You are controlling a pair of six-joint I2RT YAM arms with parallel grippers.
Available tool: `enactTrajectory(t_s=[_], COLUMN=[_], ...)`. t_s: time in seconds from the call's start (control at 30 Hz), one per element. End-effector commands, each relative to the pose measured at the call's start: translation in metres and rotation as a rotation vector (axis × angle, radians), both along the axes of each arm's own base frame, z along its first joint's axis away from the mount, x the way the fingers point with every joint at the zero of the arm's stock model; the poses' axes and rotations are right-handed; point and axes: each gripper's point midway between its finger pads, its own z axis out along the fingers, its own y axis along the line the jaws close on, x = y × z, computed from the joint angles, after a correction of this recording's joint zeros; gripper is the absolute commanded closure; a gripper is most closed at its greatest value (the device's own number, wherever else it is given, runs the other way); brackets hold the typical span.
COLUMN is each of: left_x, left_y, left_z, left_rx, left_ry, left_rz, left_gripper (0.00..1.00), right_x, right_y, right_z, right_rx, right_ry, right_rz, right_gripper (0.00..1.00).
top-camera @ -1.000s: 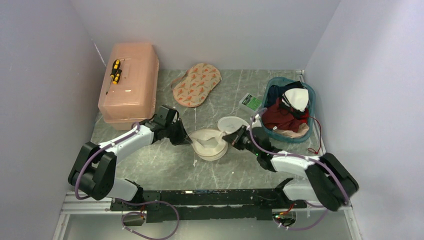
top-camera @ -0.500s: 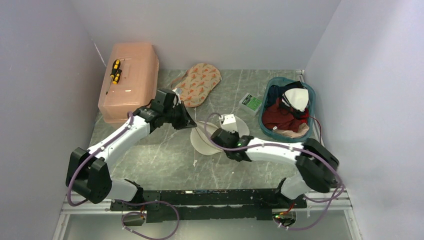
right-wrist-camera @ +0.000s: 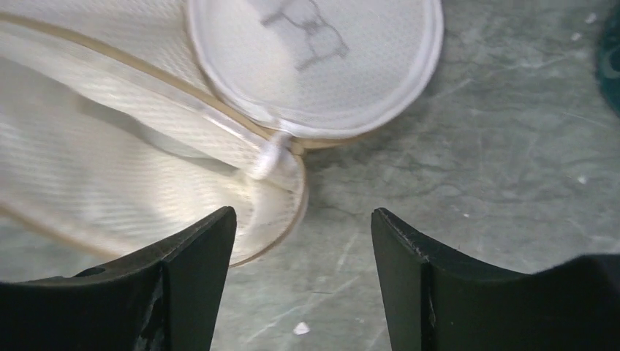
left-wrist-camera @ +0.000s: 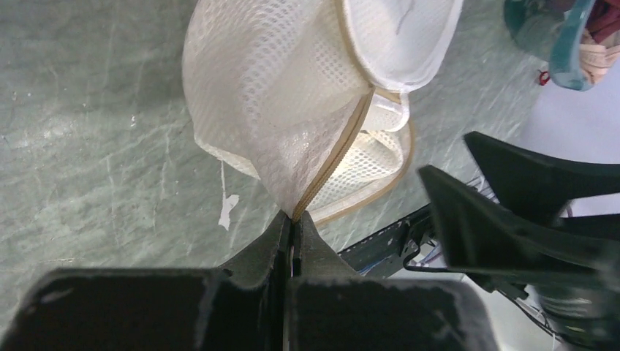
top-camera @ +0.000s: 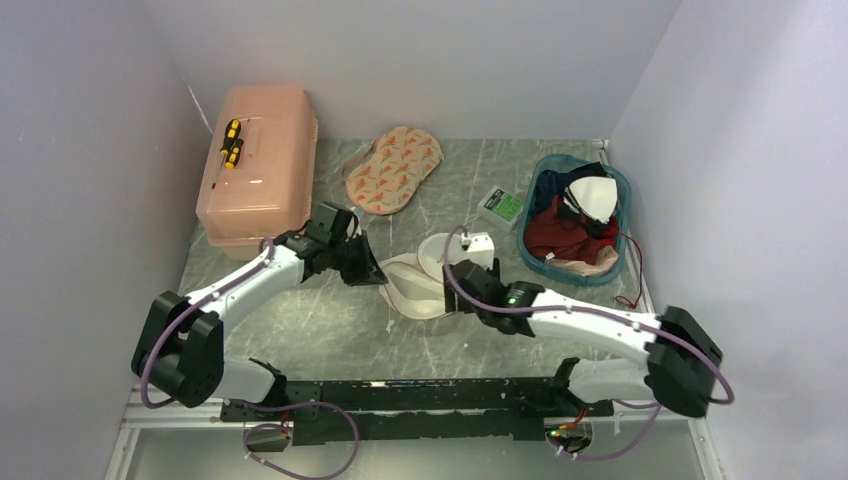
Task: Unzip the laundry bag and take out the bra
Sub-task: Adjust the laundry bag at the center of the board.
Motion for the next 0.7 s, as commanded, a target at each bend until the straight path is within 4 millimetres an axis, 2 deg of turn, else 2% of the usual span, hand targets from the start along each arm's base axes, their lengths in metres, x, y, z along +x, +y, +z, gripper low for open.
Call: enactTrajectory(t_s=[0.0,0.1,0.13,0.3,0.47,0.67], left_x=[0.005,0.005,0.005,0.004,0.002,-0.003], left_y=[-0.004,-0.003,-0.002,-0.003,-0.004,-0.002], left_z=[0.009,0.006,0.006,0.008,0.011,0.011], left_rx=[-0.042,-0.035,-0.036,-0.041,-0.059,-0.059], left_ry=[-0.067,-0.064,-0.066,-0.072,-0.080,-0.079], left_rz=[-0.006,-0.004,-0.004,-0.002,-0.004,-0.006], left_gripper=[0.97,0.97,0.97,0.97,0.97,0.97], right_x=[0.005,0.006,0.005,-0.003,-0.001,0.014], right_y=[0.013,0.013,0.012,0.032,0.038,0.030], right_z=[0.028,0.031,0.026,0.026,0.007,-0.017], right_rx=[0.276,0.503,0.549,0.740,0.786,0.818], right_ry=[0.003,0.065,0.091,0.200,0.281,0.302], right_rz=[0.005,0.030,0.031,0.092,0.053,-0.061], right_gripper=[0.28,0.31,0.33,0.34,0.35,0.43])
